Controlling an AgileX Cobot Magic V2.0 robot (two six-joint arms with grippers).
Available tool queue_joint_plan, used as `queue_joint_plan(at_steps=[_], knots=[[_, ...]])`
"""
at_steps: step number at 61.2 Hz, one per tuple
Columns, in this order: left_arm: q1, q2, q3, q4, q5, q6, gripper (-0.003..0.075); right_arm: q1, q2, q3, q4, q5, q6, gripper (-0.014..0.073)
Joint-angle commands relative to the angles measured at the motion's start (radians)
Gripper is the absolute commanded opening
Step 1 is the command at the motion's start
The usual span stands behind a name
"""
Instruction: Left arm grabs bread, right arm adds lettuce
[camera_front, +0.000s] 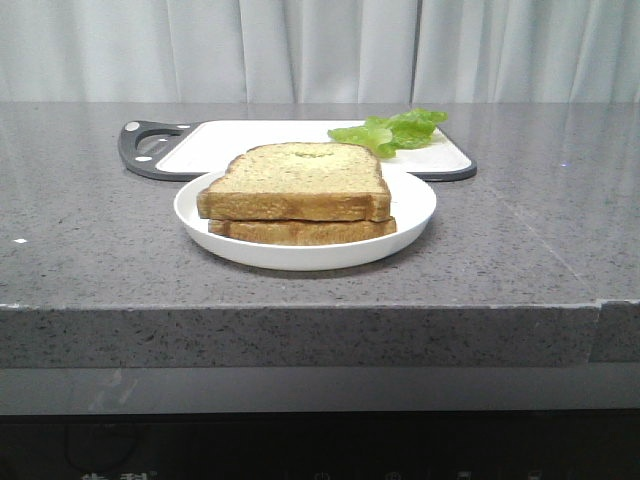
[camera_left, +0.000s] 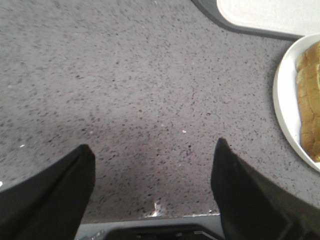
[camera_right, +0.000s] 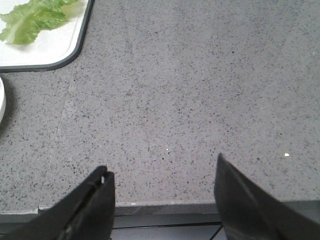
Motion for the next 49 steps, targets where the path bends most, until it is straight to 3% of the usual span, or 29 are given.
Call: queue_joint_plan(at_steps=[1,23,49], knots=[[-0.038,0.055,-0.074,-0.088,-0.022,0.041,0.0491,-0.006,0.011,-0.026,-0.011,-0.065,-0.002,0.0459],[-0.269,0.301,-0.258,-0.237,-0.037,0.083,0.0491,-0.006,0.011,-0.026,-0.011,-0.065,-0.002,0.0459],[-0.349,0.552,-0.4,-0.348,-0.029,0.083,0.0491,-0.006,0.011,-0.026,-0.011,-0.065,-0.002,0.0459]])
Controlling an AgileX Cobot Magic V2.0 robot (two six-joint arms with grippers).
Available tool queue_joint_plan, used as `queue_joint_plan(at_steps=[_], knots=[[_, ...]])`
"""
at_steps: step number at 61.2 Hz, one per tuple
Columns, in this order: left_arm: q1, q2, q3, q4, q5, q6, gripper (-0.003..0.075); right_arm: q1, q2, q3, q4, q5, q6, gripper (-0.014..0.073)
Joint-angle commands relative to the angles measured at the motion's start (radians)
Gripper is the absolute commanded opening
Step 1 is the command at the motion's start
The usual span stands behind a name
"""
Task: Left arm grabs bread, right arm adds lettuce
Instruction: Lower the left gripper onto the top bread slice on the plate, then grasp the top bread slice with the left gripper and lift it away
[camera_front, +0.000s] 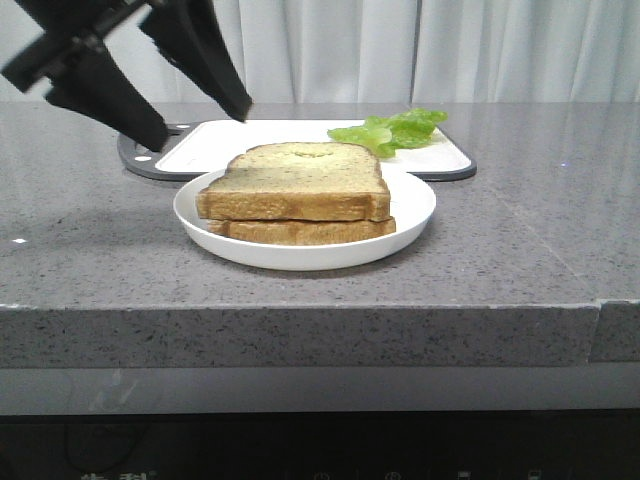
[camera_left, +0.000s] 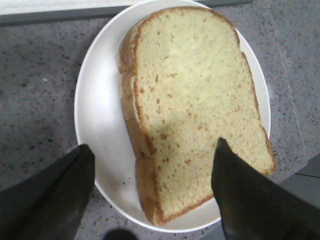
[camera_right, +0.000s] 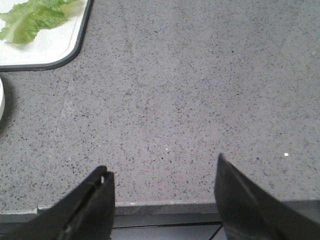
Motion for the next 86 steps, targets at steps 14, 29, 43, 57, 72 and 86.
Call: queue_joint_plan(at_steps=[14,29,43,57,72,86], knots=[[-0.013,0.067,-0.049,-0.086,-0.034,0.0,0.049,-0.006,0.011,-0.026,-0.011,-0.067,-0.002,0.0459],[-0.013,0.081,-0.049,-0.095,-0.04,0.0,0.0354,-0.006,0.011,-0.026,-0.011,-0.067,-0.002,0.0459],[-0.013,0.081,-0.049,-0.095,-0.049,0.0,0.0197,-0.006,0.011,-0.026,-0.011,-0.067,-0.002,0.0459],[-0.013,0.081,-0.049,-0.095,-0.053,0.0,0.0048,-0.006,0.011,-0.026,-0.011,-0.067,-0.002,0.0459],[-0.013,0.062,-0.057,-0.095,-0.053,0.0,-0.002,-0.006,0.011,-0.026,-0.011,-0.067,-0.002,0.0459],[-0.013,-0.003,-0.117,-0.095,-0.022,0.0,-0.002,-0.006,0.011,-0.026,-0.011,-0.067,-0.002,0.0459]])
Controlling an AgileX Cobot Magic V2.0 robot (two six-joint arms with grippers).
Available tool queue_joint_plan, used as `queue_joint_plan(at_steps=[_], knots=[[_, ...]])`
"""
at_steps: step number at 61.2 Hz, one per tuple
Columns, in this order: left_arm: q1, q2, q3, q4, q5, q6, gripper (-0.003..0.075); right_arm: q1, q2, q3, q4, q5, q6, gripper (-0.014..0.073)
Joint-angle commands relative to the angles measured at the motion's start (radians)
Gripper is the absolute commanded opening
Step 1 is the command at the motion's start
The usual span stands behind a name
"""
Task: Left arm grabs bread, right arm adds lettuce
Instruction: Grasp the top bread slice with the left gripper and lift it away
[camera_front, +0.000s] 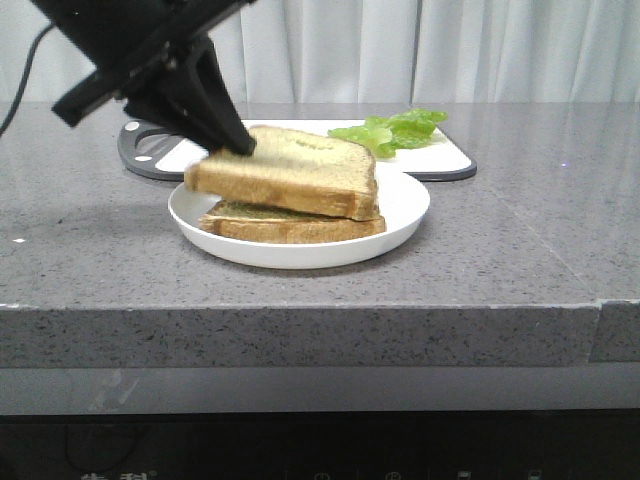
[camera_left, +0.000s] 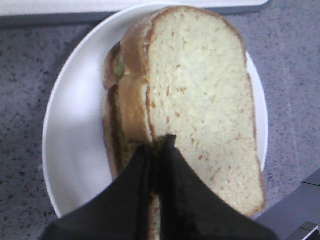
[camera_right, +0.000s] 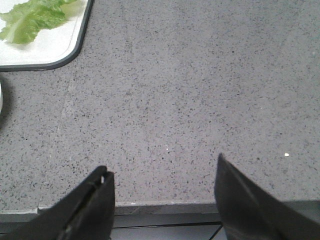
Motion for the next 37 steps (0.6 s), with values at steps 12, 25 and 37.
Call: queue_joint_plan(at_steps=[12,25,37], knots=[[-0.005,-0.19,-0.087,-0.017,0.014,0.007,-0.002,-0.006,0.011,-0.026,-0.011,-0.067,-0.002,0.0459],[-0.005,-0.344,-0.084,0.049,0.024,0.007,-0.002,-0.006,0.011,-0.026,-0.011,-0.067,-0.002,0.0459],[0.03,-0.464,-0.07,0.089,0.05,0.007,-0.002,-0.006,0.011,-0.026,-0.011,-0.067,-0.002,0.0459]])
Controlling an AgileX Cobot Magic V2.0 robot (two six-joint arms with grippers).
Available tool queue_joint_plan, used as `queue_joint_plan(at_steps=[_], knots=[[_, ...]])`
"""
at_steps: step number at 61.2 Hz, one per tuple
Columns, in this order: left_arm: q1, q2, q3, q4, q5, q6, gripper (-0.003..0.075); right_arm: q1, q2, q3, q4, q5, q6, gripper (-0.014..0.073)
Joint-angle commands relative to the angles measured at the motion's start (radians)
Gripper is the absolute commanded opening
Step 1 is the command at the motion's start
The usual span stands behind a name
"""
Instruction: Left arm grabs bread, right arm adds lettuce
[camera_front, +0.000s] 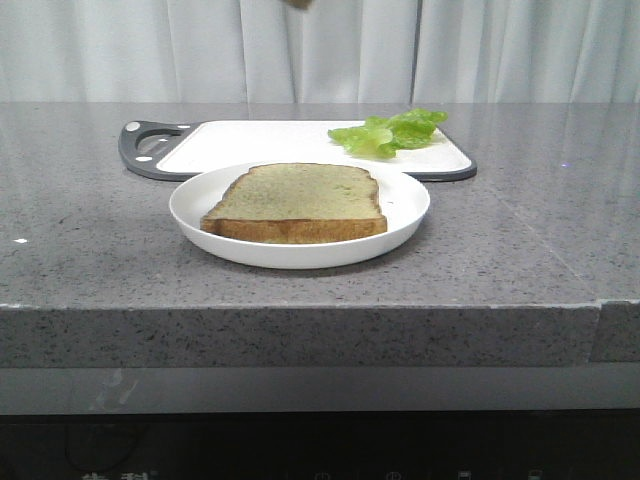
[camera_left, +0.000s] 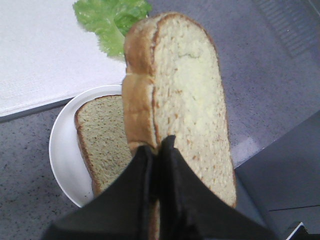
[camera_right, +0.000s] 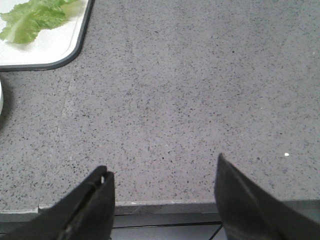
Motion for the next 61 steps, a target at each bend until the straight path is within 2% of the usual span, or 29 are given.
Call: queue_joint_plan(at_steps=[1,17,29,43,53,61], knots=[[0.034,-0.079,-0.013,-0.025,-0.039,0.005,-0.002,-0.006,0.011,-0.026,-0.011,-0.067,-0.002,0.0459],[0.236,-0.22,0.16,-0.025,-0.039,0.014,-0.002,-0.006,0.011,-0.026,-0.01,-0.067,-0.001,0.0459],[0.338,-0.374,0.312,-0.004,-0.048,0.026,-0.002,-0.006,0.011,-0.026,-0.012,-0.081,-0.002,0.0459],[0.367,-0.529,0.406,0.079,-0.054,0.026,-0.002,-0.006,0.011,-0.026,-0.013,-0.109,-0.001,0.0459],[0.367,-0.553,0.408,0.081,-0.054,0.026,-0.002,-0.006,0.022,-0.032,0.008,-0.157,-0.002,0.0459],[0.367,-0.553,0.41,0.081,-0.054,0.026,-0.002,0.002,0.113,-0.099,0.056,-0.113,-0.032,0.0459]])
